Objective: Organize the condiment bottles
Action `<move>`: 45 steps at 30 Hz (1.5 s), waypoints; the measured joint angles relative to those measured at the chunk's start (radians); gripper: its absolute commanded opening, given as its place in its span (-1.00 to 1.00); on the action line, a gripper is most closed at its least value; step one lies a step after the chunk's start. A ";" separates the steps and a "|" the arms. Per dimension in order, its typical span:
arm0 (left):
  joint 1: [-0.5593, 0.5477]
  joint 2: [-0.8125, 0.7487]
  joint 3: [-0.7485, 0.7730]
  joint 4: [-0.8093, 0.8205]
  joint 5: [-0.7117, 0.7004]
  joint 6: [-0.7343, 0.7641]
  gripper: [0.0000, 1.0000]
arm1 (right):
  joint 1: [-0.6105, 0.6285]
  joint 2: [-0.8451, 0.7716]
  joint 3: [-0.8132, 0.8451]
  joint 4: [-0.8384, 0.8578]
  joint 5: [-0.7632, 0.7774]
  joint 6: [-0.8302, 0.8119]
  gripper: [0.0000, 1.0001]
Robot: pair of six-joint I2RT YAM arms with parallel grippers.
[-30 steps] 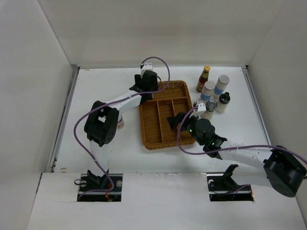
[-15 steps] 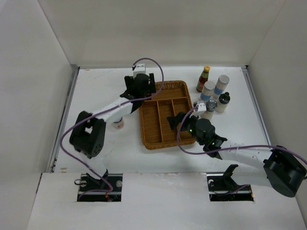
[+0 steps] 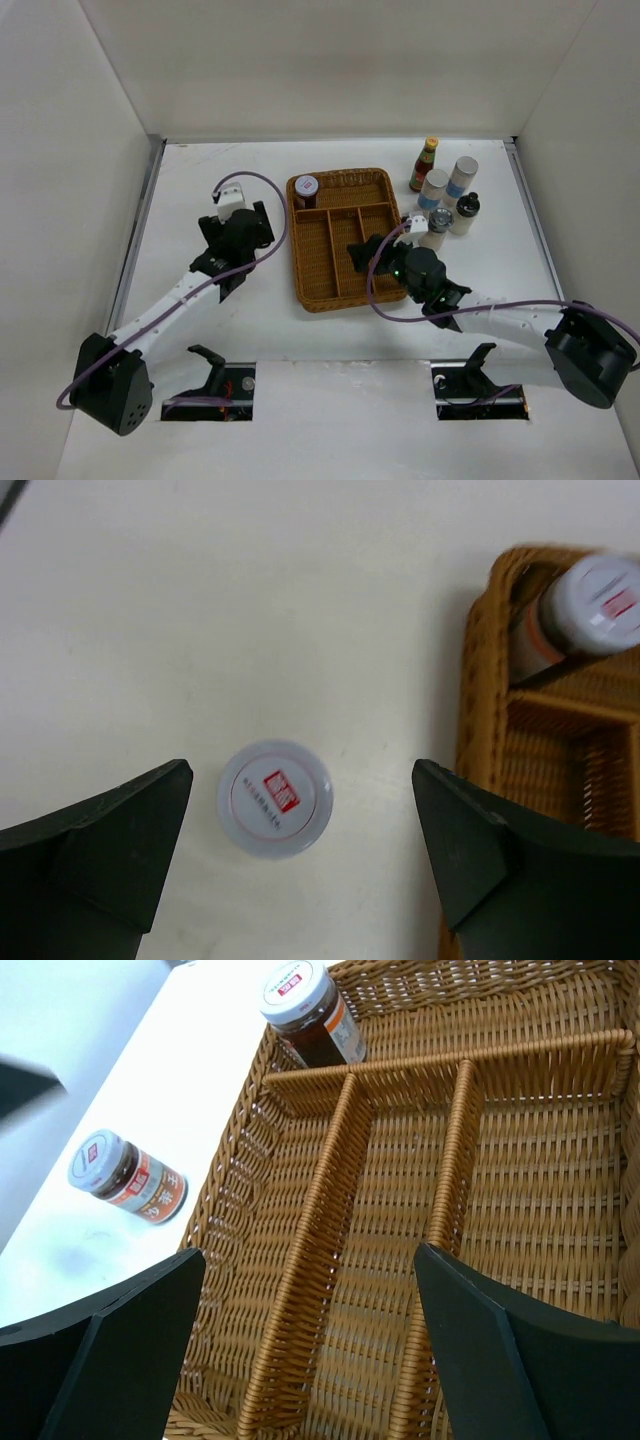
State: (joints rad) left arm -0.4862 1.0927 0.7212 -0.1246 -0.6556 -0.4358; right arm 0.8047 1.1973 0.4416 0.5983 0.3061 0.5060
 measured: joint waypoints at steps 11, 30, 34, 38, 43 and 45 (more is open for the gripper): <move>0.032 0.138 -0.069 -0.019 -0.001 -0.047 0.70 | 0.002 0.000 0.000 0.000 0.000 0.000 0.89; -0.097 0.129 0.131 -0.096 -0.004 0.029 -0.31 | 0.004 -0.024 -0.002 0.000 0.020 0.003 0.46; -0.179 0.217 0.378 -0.031 0.024 0.061 -0.30 | -0.020 -0.068 -0.019 -0.024 0.071 0.024 -0.30; -0.220 0.410 0.597 0.082 0.082 0.089 -0.30 | -0.068 -0.177 -0.069 -0.048 0.122 0.052 -0.44; -0.220 0.704 0.806 0.114 0.148 0.108 -0.30 | -0.085 -0.247 -0.080 -0.055 0.153 0.061 -0.21; -0.218 0.805 0.860 0.109 0.165 0.116 -0.30 | -0.085 -0.248 -0.081 -0.058 0.154 0.062 -0.09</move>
State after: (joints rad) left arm -0.7044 1.8980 1.5814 -0.0154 -0.4908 -0.3202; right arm 0.7193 0.9497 0.3607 0.5407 0.4603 0.5678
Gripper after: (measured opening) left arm 0.606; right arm 0.410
